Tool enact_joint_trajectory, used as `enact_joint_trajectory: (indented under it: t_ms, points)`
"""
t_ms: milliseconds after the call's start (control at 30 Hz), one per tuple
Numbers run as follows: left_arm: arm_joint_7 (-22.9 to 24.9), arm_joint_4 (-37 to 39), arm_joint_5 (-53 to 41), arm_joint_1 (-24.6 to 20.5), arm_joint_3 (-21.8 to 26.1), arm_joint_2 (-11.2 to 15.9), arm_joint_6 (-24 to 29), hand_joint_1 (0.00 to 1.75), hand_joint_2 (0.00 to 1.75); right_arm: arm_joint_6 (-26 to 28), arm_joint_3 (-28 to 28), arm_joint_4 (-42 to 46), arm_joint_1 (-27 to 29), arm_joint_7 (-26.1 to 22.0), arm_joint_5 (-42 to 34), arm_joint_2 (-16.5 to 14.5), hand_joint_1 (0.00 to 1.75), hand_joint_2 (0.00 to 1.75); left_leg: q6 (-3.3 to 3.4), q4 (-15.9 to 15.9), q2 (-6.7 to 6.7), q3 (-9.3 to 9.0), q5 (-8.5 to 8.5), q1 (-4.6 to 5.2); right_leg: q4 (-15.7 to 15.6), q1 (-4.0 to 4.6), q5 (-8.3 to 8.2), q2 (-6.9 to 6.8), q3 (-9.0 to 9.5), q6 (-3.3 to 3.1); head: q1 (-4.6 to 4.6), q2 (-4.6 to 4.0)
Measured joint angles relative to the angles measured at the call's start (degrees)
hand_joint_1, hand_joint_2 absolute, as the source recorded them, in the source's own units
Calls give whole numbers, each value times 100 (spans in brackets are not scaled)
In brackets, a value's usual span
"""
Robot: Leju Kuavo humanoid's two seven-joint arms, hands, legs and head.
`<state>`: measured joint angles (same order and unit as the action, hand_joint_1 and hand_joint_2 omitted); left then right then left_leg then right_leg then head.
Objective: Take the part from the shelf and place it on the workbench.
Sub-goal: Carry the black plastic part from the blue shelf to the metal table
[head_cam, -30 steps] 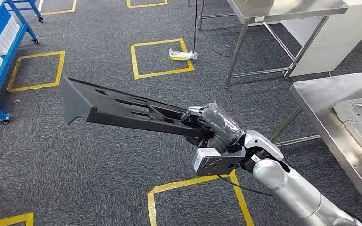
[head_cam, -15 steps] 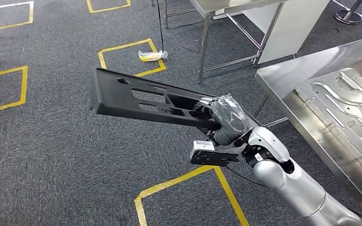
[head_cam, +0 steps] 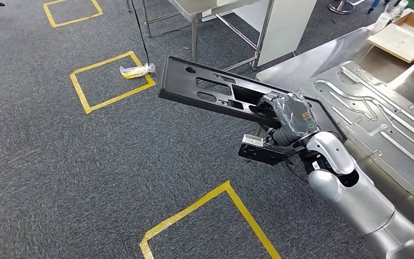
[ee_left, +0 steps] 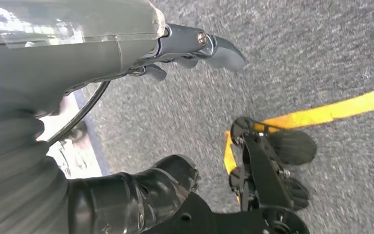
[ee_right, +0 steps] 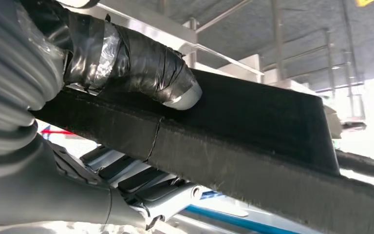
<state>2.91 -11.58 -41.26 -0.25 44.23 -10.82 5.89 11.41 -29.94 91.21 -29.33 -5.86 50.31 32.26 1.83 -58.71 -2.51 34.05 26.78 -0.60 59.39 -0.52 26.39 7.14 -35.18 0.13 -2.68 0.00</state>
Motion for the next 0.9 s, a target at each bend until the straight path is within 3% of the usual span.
enact_joint_trajectory:
  t_ms: [67, 133, 200, 233, 267, 333, 400, 433, 500, 567, 633, 700, 733, 767, 800, 833, 900]
  points:
    - [0, -9, -5, 2, 15, -5, -2, 0, 175, 17, 88, -5, -2, 18, 19, 79, 175, 175, 63, 89, 122, -45, -34, -16, 215, 17, 151, -262, -97, 50, -9, 0]
    - [0, -20, -16, 15, 34, -5, -2, 0, 175, 57, 164, -16, -20, 39, 51, 115, 175, 175, 95, 118, 247, -67, -32, -12, 854, 11, 485, -580, -404, 92, -16, 0]
    - [-2, -24, -37, 20, 46, -5, -2, 0, 175, 86, 197, -36, -11, 54, 93, 116, 175, 175, 103, 110, 383, -76, -6, -9, 1457, -24, 681, -666, -718, 139, -16, 0]
    - [-5, -25, -45, 19, 51, -6, -2, 0, 175, 89, 208, -50, -4, 60, 109, 118, 175, 175, 100, 105, 452, -87, 11, -9, 1492, -45, 622, -686, -745, 159, -16, 0]
    - [-9, -26, -52, 18, 56, -10, -1, 0, 175, 90, 224, -62, 0, 64, 119, 125, 175, 175, 90, 97, 517, -105, 34, -10, 1291, -61, 458, -719, -648, 173, -16, 0]
    - [-22, -27, -57, 16, 68, -19, 1, 0, 175, 92, 271, -84, -7, 70, 127, 140, 175, 175, 49, 77, 635, -156, 95, -2, 508, -51, 86, -937, -244, 169, -16, 0]
    - [-46, -28, -58, 11, 80, -25, 7, 0, 175, 95, 312, -104, -22, 70, 127, 146, 175, 175, -15, 62, 734, -199, 150, 23, 19, 2, -44, -1104, -1, 113, -16, 0]
    - [-58, -30, -58, 7, 85, -26, 11, 0, 175, 96, 322, -119, -27, 70, 128, 145, 175, 175, -47, 65, 787, -218, 170, 35, -17, 30, -14, -1104, 10, 78, -15, 0]
    - [-78, -38, -60, -3, 88, -30, 17, 0, 175, 98, 330, -143, -27, 70, 129, 146, 175, 175, -109, 75, 888, -257, 208, 34, -31, 23, -18, -960, 12, 13, -12, 0]
    - [-89, -49, -61, -9, 90, -34, 23, 0, 175, 98, 343, -160, -41, 70, 131, 146, 175, 175, -162, -76, 730, -227, 329, 12, -63, -6, -19, -839, 53, -60, -11, 0]
    - [-98, -56, -62, -10, 98, -35, 31, 0, 175, 98, 351, -185, -72, 70, 138, 127, 175, 175, -181, -679, 419, 58, 626, -7, -79, -18, -8, -728, 91, -126, -11, 0]
    - [-101, -57, -62, -4, 113, -36, 32, 0, 175, 96, 349, -221, -84, 69, 144, 94, 175, 175, -178, -1443, 296, 502, 895, -5, -71, -1, 16, -601, 109, -168, -12, 0]
    - [-101, -57, -62, 1, 121, -37, 33, 0, 175, 95, 347, -242, -81, 68, 144, 80, 175, 175, -168, -1635, 281, 656, 883, -3, -66, 13, 31, -523, 124, -178, -12, 0]
    - [-101, -57, -62, 6, 128, -38, 35, 0, 175, 94, 346, -263, -81, 68, 144, 70, 175, 175, -151, -1599, 270, 702, 745, -2, -60, 25, 49, -444, 145, -183, -12, 0]
    - [-102, -57, -62, 10, 136, -39, 40, 0, 175, 93, 345, -283, -82, 68, 144, 62, 175, 175, -126, -1353, 244, 648, 506, -1, -54, 33, 72, -361, 173, -182, -12, 0]
    - [-104, -57, -61, 13, 146, -39, 44, 0, 175, 93, 345, -299, -84, 68, 145, 53, 175, 175, -94, -938, 168, 507, 227, 1, -45, 36, 99, -284, 204, -172, -12, 0]
    - [-107, -57, -59, 21, 169, -38, 50, 0, 175, 93, 341, -325, -99, 66, 147, 33, 175, 175, -34, -274, -86, 231, -79, -3, -23, 33, 144, -155, 221, -136, -14, 0]
